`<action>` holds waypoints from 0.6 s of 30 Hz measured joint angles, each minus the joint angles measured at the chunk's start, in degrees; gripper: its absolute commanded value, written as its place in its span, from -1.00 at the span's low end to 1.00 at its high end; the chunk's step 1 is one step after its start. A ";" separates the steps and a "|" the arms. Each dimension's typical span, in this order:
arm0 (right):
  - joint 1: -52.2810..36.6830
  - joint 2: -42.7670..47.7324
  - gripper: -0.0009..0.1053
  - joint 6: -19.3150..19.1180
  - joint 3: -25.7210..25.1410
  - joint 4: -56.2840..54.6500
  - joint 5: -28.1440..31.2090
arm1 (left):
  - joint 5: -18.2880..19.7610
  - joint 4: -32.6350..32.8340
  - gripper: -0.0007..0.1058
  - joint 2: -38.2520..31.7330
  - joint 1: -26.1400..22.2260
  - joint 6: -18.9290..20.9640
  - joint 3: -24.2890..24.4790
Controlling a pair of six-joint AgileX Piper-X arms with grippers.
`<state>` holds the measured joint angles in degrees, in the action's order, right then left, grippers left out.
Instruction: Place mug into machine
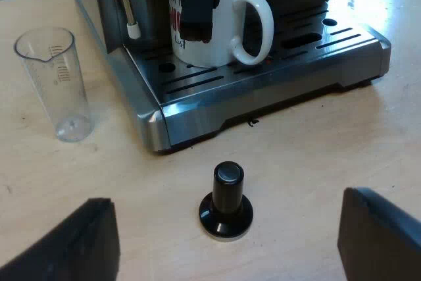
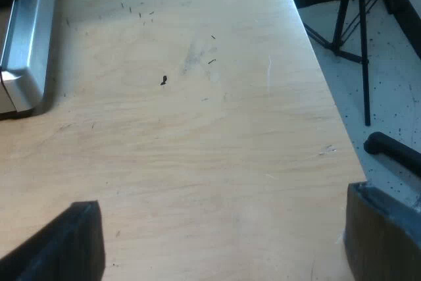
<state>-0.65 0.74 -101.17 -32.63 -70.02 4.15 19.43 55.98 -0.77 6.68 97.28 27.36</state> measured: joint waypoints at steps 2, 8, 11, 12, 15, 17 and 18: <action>0.00 0.00 0.79 0.00 0.00 -0.28 0.00 | 0.00 0.00 0.32 0.00 0.00 0.00 0.00; 0.00 0.00 0.79 -0.37 0.00 2.20 0.00 | 0.00 0.00 0.32 0.00 0.00 0.00 0.00; 0.00 0.00 0.79 -0.37 0.00 5.63 0.00 | 0.00 0.00 0.32 0.00 0.00 0.00 0.00; 0.00 0.00 0.79 -0.37 0.00 6.93 0.00 | 0.00 0.00 0.32 0.00 0.00 0.00 0.00; 0.00 0.00 0.79 -0.37 0.11 7.76 0.00 | 0.00 0.00 0.32 0.00 0.00 0.00 0.00; 0.00 0.00 0.79 0.05 0.60 7.73 0.00 | 0.00 0.00 0.32 0.00 0.00 0.00 0.00; 0.00 0.00 0.79 0.14 1.11 7.93 0.00 | 0.00 0.00 0.32 0.00 0.00 0.00 0.00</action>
<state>-0.65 0.74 -101.03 -31.52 -62.09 4.15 19.43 55.98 -0.77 6.68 97.28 27.36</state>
